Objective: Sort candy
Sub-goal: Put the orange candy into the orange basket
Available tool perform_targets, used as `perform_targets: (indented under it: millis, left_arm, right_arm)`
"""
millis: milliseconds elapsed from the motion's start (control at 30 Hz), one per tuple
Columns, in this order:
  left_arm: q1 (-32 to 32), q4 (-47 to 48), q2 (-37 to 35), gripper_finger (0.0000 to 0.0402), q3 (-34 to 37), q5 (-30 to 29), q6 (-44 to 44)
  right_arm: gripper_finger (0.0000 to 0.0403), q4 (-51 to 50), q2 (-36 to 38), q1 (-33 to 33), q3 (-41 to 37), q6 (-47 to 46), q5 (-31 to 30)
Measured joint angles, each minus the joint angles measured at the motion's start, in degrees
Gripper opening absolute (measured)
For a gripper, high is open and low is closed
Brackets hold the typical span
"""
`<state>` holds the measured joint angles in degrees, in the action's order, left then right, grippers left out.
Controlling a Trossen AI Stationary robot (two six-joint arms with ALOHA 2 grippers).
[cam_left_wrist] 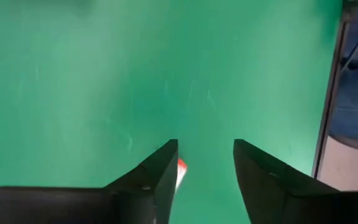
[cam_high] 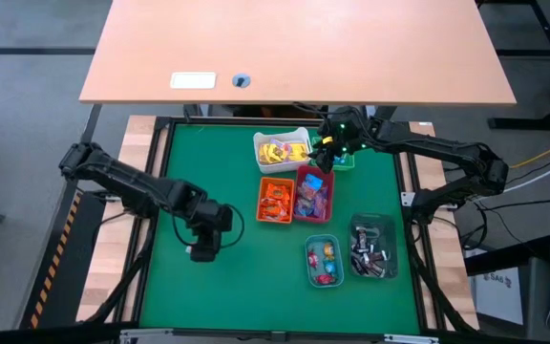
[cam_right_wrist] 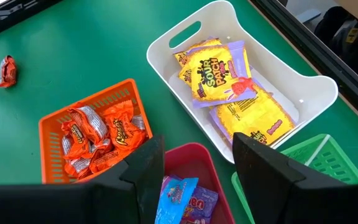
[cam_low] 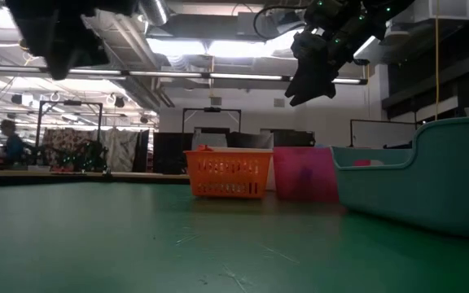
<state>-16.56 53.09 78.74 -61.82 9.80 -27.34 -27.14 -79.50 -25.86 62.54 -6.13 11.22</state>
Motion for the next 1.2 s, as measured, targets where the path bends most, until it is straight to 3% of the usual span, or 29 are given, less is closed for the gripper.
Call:
perform_targets:
  millis: [267,467,700,933,1200]
  left_arm:
    - [-3.13,1.12,0.0,0.0212,4.97,-0.03,-3.66]
    - [-6.18,0.49,0.0,0.0223,13.44,-0.26,-3.66]
    - [-8.23,-3.58,0.0,0.022,20.17,-0.33,-3.62]
    - [-9.9,-9.7,0.0,0.0221,24.11,-2.64,-3.6]
    - [-11.4,-14.05,0.0,0.0211,26.3,-6.24,-3.59]
  right_arm:
    - [0.0189,0.0,0.0,0.01,0.0,0.0,0.0]
    - [0.0179,0.04,3.19,3.7,-0.02,1.72,-0.07]
    - [0.0104,-0.5,12.27,12.13,-0.02,3.55,-1.11]
    - [0.0009,-4.52,23.38,16.33,-0.09,4.89,-1.27]
    - [0.0019,0.38,36.92,17.25,-12.02,6.13,-1.42]
